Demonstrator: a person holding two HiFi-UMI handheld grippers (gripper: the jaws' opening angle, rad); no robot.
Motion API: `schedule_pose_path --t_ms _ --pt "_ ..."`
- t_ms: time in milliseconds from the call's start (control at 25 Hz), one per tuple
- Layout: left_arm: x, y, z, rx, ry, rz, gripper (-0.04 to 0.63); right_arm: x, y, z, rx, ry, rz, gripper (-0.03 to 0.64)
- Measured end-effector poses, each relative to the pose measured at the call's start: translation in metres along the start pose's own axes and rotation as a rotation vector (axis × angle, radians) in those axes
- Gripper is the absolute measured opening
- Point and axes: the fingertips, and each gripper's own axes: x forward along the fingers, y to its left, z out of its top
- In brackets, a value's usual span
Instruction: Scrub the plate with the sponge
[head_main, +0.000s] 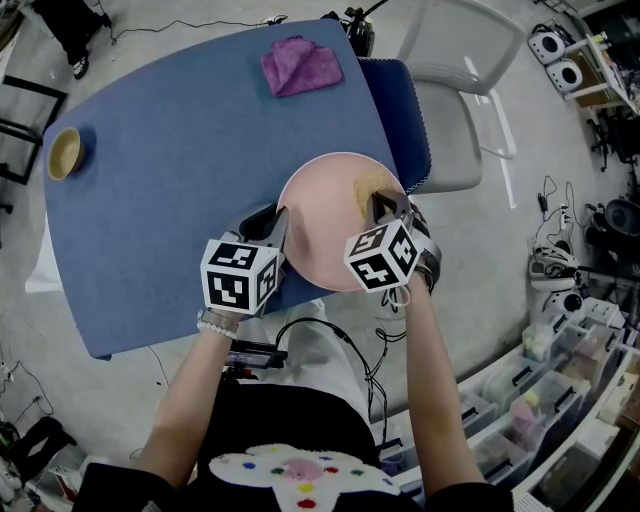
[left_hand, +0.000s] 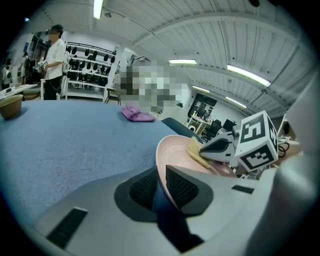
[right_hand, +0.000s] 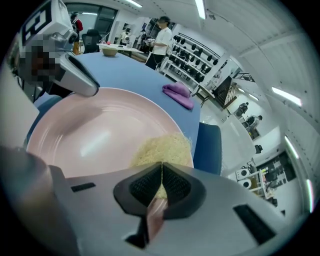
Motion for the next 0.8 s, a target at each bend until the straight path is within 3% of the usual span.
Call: schedule_pose_path --t_ms 320,800 --pt "-0.002 -0.002 -0.001 -0.006 -0.005 0.002 0.063 -0.006 0.007 0.002 0.021 -0.024 0.018 0.009" --pt "0.003 0.000 -0.001 -0.011 -0.003 -0.002 0.063 -0.017 0.063 0.035 -0.092 -0.119 0.127 0.009"
